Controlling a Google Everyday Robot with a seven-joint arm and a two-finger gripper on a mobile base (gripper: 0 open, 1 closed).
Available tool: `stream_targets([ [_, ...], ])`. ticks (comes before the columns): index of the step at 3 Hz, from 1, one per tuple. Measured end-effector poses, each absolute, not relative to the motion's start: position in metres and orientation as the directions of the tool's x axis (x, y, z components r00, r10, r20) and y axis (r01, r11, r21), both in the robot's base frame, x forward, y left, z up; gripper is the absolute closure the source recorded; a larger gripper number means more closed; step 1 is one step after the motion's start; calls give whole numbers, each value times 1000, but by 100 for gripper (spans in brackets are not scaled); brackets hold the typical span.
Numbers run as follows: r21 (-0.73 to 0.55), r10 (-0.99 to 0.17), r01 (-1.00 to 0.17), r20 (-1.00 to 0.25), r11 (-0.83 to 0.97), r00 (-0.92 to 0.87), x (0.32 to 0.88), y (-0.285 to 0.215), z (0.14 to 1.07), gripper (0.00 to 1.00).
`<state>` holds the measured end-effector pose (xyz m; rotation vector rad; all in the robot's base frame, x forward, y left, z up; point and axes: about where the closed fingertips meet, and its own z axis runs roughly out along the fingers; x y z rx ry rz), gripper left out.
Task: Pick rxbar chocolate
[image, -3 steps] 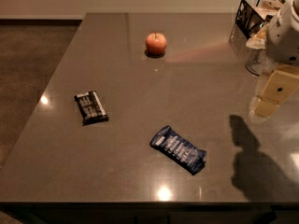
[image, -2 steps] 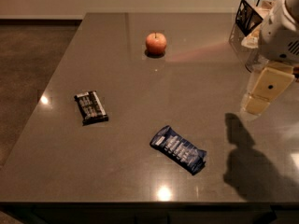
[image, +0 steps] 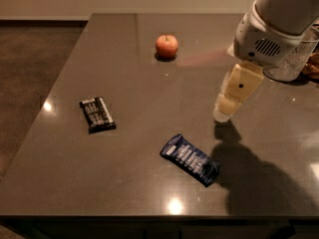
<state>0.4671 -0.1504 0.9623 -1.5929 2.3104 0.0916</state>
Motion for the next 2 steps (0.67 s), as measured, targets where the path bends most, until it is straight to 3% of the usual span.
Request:
stream_targets([
  [2, -118, -880, -923, -366, 365, -301, 476, -64, 931, 0],
])
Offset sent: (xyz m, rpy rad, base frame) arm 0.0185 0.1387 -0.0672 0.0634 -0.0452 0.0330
